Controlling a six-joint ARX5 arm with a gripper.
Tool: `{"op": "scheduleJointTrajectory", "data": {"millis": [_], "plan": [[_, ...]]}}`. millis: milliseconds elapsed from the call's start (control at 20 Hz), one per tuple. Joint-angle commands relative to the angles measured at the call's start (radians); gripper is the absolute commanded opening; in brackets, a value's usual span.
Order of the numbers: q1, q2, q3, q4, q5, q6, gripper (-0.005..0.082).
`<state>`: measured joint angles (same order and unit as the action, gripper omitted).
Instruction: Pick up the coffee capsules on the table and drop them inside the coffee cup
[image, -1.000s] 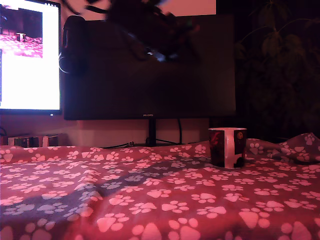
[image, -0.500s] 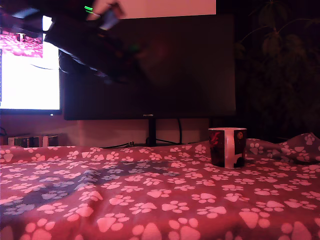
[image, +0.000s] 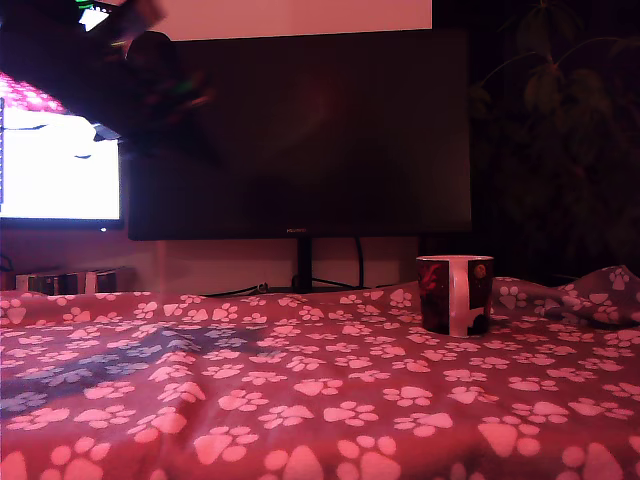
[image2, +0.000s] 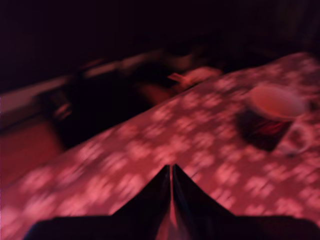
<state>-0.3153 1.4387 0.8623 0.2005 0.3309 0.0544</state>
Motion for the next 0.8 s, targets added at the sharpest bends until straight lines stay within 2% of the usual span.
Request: {"op": "scheduleJointTrajectory", "data": {"millis": [0,400,750], "plan": [[0.019,-0.05,-0.047,0.01,-0.001,-0.01,-0.0019],[0.124,-0.171,-0.163,0.003,0.002,-0.038,-0.0019],[0.162,-0.272,-0.271,0.01,0.0,-0.056,-0.0019]]}}
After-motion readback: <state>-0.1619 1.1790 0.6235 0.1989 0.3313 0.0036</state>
